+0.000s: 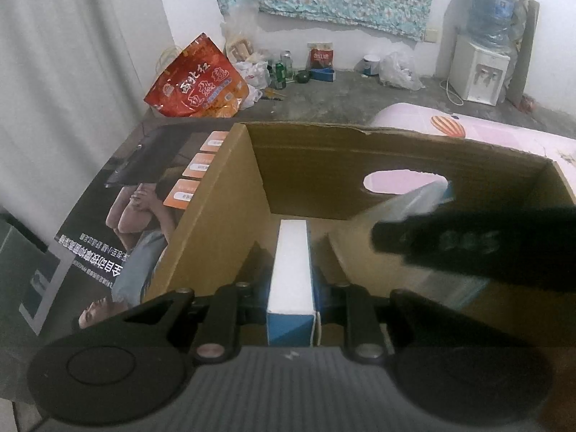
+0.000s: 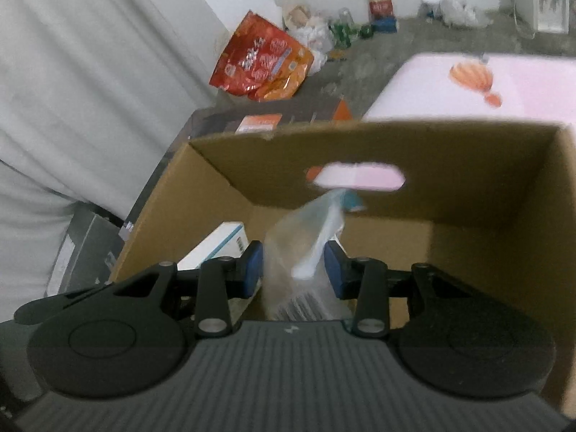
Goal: Organize soft objects
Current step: 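Carry the box and the bag in both tools over the cardboard box, then open both tools to drop the box and bag into the cardboard box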
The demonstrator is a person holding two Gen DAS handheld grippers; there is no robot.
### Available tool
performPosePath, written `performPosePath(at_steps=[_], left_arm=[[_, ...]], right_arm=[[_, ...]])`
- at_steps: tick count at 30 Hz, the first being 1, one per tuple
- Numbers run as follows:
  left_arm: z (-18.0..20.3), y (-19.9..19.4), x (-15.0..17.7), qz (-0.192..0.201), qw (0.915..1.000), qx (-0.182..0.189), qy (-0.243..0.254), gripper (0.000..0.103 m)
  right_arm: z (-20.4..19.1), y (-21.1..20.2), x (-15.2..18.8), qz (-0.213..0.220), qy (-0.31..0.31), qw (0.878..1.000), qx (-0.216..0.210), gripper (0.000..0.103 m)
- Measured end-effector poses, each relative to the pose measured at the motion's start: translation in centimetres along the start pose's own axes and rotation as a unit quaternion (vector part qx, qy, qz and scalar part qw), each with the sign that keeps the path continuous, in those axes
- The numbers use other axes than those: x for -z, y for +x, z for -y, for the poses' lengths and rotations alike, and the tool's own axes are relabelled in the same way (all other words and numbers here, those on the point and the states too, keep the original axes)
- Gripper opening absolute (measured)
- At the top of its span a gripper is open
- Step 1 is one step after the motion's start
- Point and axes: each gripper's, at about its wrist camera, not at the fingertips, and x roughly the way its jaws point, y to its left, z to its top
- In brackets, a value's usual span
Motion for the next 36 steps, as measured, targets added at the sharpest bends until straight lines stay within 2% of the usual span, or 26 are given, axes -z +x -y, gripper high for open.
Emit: performPosePath(at_steps=[4,8,10,12,14,20,28,33,36], left_arm=[[-0.3,0.0,0.4,-0.005,1.0000,0.000,0.001,0.024],[-0.7,0.0,0.9,-0.013,0.9999,0.006,0.002,0.021],[-0.5,-0.3,1.0,0.001,1.0000,-0.003,0.003,0.021],[-0.5,-0.7,0.9,0.022,0.9998,-0.001,0.001,0.021],[-0.5,-1.3,0.5,0.042,0.9991,-0.002,-0.005,0.021],[-0.3,-1.4,0.0,0.094,0.9953,0.009,-0.023,0.021],[-0.6,2.4,1.4,0.033,0.9989,0.010,-0.031,0.022],[-1.5,2.4,1.7,0.027,0.9987,0.009,-0.042,0.023],[-1.8,2.3,1.7,0.024,0.9984,0.011,-0.049,0.024]], right_arm=[[0.5,1.0,0.3,-0.021,0.035,0.999,-0.006,0.047],[0.4,0.4,0.3,-0.017,0.024,1.000,0.003,0.048],[0.3,0.2,0.3,-0.021,0.023,0.999,0.007,0.043],[0.6,0.4,0.3,-0.026,0.028,0.999,0.008,0.027],[1.0,0.6,0.4,-0.027,0.035,0.999,0.012,0.021],[2.6,0.9,0.7,-0.024,0.067,0.997,0.013,0.020],[3.5,1.4,0.9,-0.031,0.122,0.992,0.003,0.019],[4.2,2.4,1.4,-0.035,0.193,0.981,-0.015,0.017],[3.9,3.2,1.9,-0.036,0.206,0.977,-0.031,0.017]])
